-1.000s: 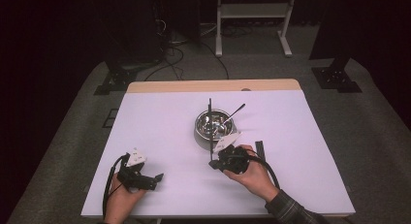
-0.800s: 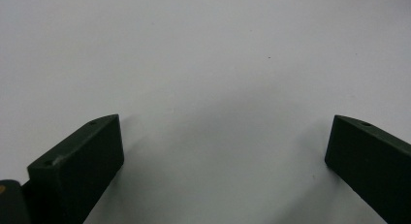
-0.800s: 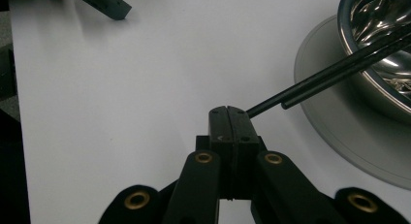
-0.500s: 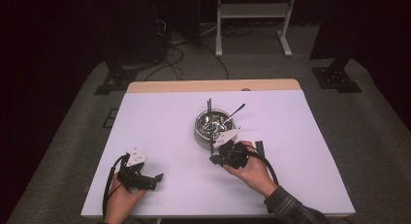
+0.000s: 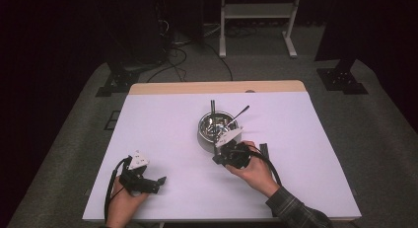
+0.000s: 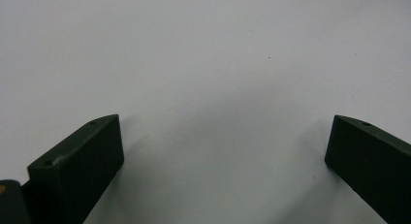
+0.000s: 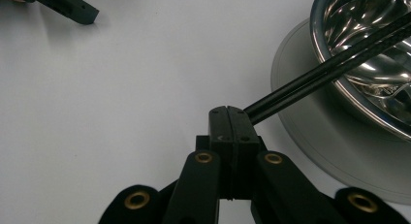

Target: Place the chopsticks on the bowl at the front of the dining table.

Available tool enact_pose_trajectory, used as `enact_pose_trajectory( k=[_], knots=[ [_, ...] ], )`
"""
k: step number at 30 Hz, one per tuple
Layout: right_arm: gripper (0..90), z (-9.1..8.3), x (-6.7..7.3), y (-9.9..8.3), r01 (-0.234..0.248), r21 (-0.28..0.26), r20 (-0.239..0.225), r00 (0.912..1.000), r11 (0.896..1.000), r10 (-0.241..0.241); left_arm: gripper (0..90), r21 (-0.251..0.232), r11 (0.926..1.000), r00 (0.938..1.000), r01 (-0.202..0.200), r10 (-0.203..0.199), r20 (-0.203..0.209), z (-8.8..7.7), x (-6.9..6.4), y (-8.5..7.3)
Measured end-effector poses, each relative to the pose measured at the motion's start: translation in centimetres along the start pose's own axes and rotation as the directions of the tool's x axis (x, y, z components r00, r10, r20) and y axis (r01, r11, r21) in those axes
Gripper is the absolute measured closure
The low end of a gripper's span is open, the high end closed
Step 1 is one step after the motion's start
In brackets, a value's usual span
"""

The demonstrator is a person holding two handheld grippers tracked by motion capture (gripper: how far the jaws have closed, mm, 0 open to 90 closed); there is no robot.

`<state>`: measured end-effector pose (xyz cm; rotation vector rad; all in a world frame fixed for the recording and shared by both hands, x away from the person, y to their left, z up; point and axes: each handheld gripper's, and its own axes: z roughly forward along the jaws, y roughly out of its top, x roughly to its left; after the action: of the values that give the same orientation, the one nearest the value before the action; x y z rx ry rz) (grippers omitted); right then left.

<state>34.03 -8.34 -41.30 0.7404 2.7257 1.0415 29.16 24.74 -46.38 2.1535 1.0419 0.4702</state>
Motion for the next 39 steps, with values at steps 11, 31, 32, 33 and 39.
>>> enact_pose_trajectory(
  k=[11, 31, 32, 33, 39],
  knots=[
    [89.5, -0.7, 0.3, -0.2, -0.004, -0.016, -0.010, 0.9999, 1.000, 0.004, 0.0, -0.001, 1.0000, 1.0000, 0.001, -0.001, 0.000, 0.0, 0.0, 0.0],
    [59.7, -4.0, -1.6, -2.5, -0.067, -0.075, 0.053, 0.9961, 0.995, 0.071, 0.0, 0.002, 1.0000, 1.0000, -0.001, 0.001, 0.000, 0.0, 0.0, 0.0],
    [56.5, -4.2, -1.8, -2.7, -0.074, -0.077, 0.062, 0.9949, 0.994, 0.079, 0.0, 0.001, 1.0000, 1.0000, 0.000, 0.000, 0.000, 0.0, 0.0, 0.0],
    [53.3, -4.3, -2.0, -2.8, -0.077, -0.078, 0.071, 0.9940, 0.994, 0.083, 0.0, 0.002, 1.0000, 1.0000, 0.000, 0.000, 0.000, 0.0, 0.0, 0.0],
    [43.2, -5.2, -2.9, -3.7, -0.117, -0.088, 0.110, 0.9858, 0.989, 0.126, 0.0, 0.002, 1.0000, 1.0000, -0.001, 0.001, 0.000, 0.0, 0.0, 0.0]
  ],
)
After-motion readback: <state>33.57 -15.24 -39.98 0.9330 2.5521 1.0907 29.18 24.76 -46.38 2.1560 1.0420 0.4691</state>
